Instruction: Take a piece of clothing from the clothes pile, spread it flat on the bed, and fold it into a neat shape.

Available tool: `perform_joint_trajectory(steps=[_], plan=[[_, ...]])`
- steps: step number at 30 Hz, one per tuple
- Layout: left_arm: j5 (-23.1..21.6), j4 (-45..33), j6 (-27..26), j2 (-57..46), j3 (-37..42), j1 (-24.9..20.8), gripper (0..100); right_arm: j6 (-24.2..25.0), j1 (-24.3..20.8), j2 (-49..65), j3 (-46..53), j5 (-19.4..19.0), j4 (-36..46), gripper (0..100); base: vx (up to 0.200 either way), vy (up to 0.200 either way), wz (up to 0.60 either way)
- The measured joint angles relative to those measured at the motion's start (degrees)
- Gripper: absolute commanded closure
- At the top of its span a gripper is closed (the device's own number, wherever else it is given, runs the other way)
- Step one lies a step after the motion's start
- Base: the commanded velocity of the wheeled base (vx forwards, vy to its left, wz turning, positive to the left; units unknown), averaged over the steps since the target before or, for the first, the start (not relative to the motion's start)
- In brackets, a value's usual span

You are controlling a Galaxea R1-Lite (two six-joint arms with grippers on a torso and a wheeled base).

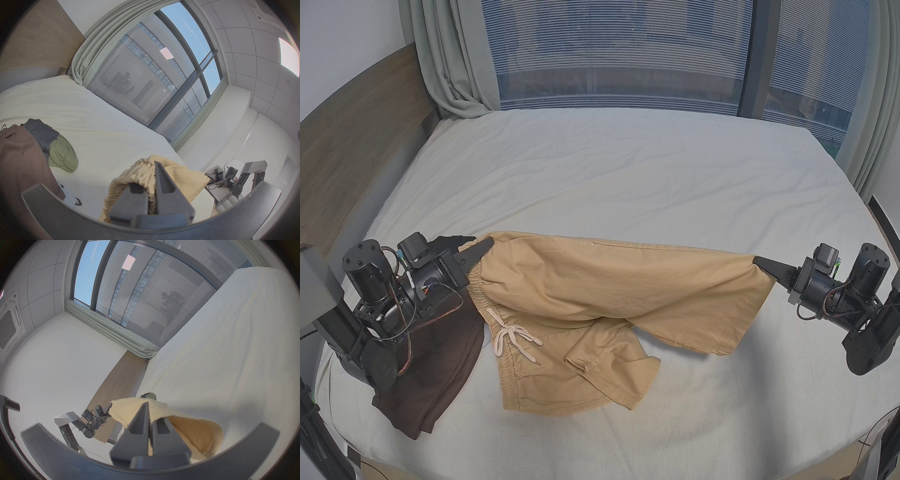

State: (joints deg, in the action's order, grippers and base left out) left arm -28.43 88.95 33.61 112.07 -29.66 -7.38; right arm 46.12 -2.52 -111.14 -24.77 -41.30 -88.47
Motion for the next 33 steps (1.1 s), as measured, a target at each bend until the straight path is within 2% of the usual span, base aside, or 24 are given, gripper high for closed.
perform_joint_trajectory(steps=[16,22,33], plan=[[0.21,0.02,-0.24,0.41,-0.57,0.62,100,-1.10,-0.52,-0.79,-0.61,0.39,0.00,100,0.000,0.000,0.00],[0.43,0.00,-0.20,0.69,-1.21,0.55,100,-1.78,-0.89,-2.74,-4.02,1.97,0.11,100,0.000,0.000,0.00],[5.17,-0.02,0.18,7.69,-11.15,0.57,100,-1.80,-0.87,-10.28,-12.71,2.88,0.45,100,0.000,0.000,0.00]])
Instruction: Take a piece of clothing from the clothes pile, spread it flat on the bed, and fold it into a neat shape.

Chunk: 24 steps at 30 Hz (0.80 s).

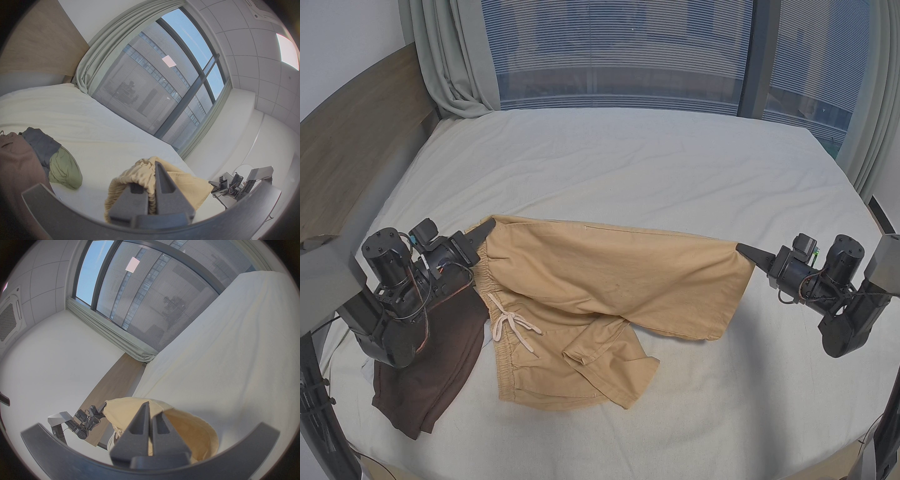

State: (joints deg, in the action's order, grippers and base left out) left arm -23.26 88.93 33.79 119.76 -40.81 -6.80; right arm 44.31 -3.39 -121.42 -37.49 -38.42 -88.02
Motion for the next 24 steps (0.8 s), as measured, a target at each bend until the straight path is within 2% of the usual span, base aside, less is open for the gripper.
perform_joint_trajectory(steps=[13,24], plan=[[3.04,0.00,0.89,8.68,-9.81,-0.55,100,0.05,0.22,-7.77,-9.58,0.05,0.02,100,0.000,0.000,0.00],[5.34,-0.06,4.00,15.41,-18.33,-0.20,100,0.18,-0.13,-14.93,-18.76,-0.11,0.62,100,0.000,0.000,0.00]])
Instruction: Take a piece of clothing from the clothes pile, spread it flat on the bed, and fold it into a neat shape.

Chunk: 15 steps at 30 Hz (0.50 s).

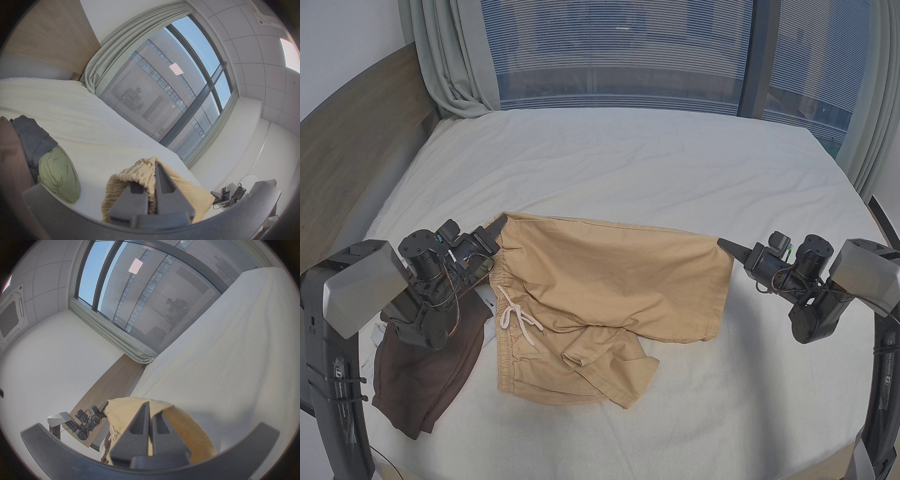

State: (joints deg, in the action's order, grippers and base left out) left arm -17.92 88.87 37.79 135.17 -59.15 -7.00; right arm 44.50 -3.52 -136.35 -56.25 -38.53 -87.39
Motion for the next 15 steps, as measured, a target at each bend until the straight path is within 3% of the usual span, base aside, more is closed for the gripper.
perform_joint_trajectory(steps=[13,14,15], plan=[[0.40,-0.11,2.13,5.51,-6.03,0.30,100,0.09,0.17,-6.05,-6.97,0.28,1.01,100,0.000,0.000,0.00],[0.41,-0.13,2.13,5.79,-6.28,0.33,0,0.09,0.20,-6.23,-7.23,0.33,0.99,0,0.000,0.000,0.00],[0.46,-0.11,2.13,6.03,-6.51,0.33,0,0.11,0.22,-6.34,-7.50,0.35,0.99,0,0.000,0.000,0.00]])
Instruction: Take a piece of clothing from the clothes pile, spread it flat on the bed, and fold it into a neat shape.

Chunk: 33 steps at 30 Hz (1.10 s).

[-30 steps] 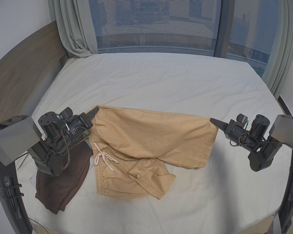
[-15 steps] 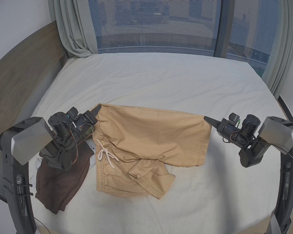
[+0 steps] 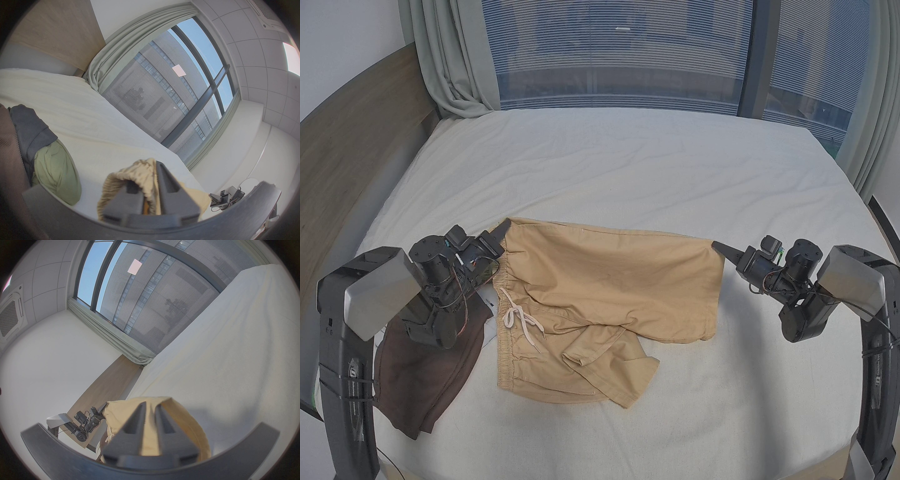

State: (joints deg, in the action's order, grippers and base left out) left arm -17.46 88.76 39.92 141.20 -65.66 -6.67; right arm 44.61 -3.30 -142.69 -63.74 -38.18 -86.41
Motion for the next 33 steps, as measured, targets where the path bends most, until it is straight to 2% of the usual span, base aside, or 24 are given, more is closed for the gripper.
perform_joint_trajectory(steps=[10,19,25,33], plan=[[0.99,-0.11,2.77,0.69,-1.15,-0.13,0,-0.07,-0.44,-0.41,1.01,2.33,-1.72,0,0.000,0.000,0.00],[2.57,-1.72,2.74,-0.72,3.45,-0.33,0,-5.91,-3.17,3.74,15.29,2.33,-2.06,0,0.000,0.000,0.00],[2.52,-7.50,-1.34,-5.14,10.25,0.44,0,-10.09,-8.11,7.00,23.50,2.35,-2.11,0,0.000,0.000,0.00],[2.52,-11.93,-6.91,-10.83,15.93,1.85,0,-10.86,-11.85,8.81,27.78,2.50,-2.19,0,0.000,0.000,0.00]])
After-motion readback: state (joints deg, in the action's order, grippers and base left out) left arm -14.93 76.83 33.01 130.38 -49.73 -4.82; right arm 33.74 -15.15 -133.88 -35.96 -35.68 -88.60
